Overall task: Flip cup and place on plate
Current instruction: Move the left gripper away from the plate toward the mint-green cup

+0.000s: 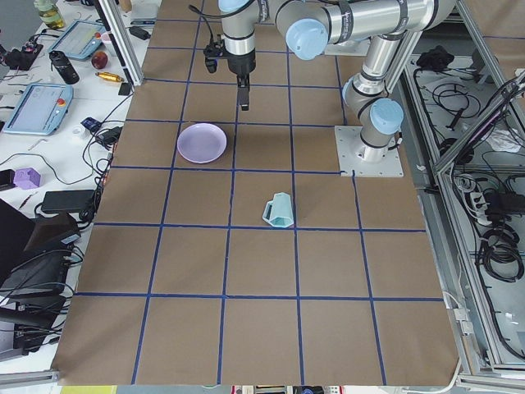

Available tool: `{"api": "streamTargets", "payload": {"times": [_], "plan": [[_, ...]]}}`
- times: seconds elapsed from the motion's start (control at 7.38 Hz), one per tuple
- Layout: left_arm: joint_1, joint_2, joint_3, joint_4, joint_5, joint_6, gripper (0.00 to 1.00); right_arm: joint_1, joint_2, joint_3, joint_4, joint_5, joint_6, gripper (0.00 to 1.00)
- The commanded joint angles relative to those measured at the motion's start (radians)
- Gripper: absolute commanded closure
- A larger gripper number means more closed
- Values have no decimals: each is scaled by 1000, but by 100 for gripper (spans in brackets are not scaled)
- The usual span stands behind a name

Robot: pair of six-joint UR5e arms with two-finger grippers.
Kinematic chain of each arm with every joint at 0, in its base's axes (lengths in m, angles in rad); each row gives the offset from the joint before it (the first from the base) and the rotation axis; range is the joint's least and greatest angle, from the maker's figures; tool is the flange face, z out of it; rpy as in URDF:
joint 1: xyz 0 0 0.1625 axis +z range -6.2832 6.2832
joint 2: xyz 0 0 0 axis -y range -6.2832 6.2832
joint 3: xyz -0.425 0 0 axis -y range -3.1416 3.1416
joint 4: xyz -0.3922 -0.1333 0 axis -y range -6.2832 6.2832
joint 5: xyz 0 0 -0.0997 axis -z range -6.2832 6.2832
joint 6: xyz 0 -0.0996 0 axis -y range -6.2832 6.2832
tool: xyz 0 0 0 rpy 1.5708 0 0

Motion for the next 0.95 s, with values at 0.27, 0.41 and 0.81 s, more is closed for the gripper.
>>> {"api": "streamTargets", "payload": {"times": [0.27, 0.41, 0.81], "plan": [[222, -32, -76, 47, -7, 306, 0, 0, 0, 0, 0, 0, 0, 0], [278, -56, -91, 82, -12, 340, 0, 0, 0, 0, 0, 0, 0, 0], [422, -145, -115, 110, -79, 537, 0, 0, 0, 0, 0, 0, 0, 0]]}}
